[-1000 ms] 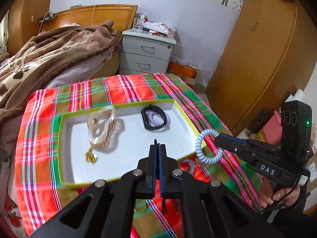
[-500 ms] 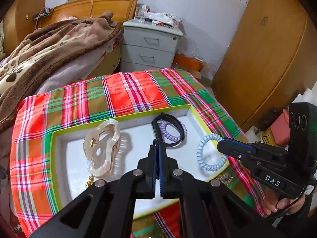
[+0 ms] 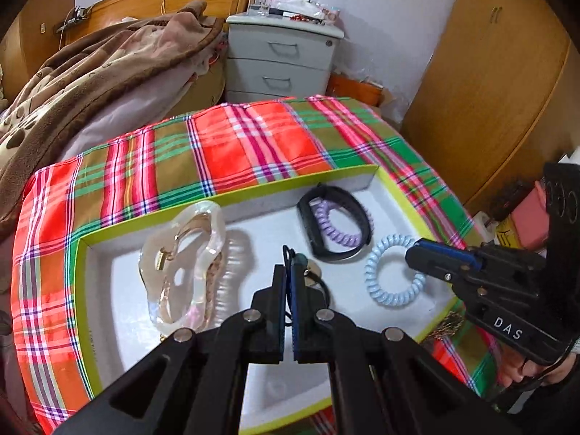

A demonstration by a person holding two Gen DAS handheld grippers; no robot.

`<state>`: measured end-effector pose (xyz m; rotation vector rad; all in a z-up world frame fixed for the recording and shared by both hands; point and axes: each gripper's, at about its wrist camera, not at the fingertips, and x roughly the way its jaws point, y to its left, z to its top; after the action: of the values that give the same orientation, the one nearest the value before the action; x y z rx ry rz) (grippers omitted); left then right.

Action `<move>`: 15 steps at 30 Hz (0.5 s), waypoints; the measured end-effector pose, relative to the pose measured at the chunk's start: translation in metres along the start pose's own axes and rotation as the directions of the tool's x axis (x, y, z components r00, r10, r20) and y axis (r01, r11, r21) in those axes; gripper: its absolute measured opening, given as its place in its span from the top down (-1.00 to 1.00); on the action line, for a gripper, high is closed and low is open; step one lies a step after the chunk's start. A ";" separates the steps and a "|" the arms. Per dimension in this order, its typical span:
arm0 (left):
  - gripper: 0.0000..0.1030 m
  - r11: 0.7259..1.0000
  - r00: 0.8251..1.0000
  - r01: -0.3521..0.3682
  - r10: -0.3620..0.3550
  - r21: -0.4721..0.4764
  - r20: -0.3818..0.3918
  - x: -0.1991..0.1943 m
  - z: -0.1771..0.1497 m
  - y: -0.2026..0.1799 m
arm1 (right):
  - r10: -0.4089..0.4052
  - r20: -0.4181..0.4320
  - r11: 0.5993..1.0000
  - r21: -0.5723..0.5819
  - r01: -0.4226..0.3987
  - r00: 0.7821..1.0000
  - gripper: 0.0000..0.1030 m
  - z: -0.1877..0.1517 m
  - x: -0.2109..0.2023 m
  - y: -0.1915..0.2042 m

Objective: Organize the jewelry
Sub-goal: 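Carry the hair tie over the box with the left tool while the right tool releases the blue coil inside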

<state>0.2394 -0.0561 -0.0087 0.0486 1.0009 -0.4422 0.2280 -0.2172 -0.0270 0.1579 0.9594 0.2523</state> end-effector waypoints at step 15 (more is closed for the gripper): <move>0.95 0.994 0.994 -0.107 0.107 -0.004 -0.033 0.013 -0.007 0.021 | -0.108 -0.040 0.990 -0.095 0.104 0.993 0.81 0.002 0.020 0.012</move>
<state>0.2474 -0.0396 -0.0270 0.1036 1.0266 -0.3415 0.2388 -0.2005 -0.0386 0.0157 0.9956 0.2030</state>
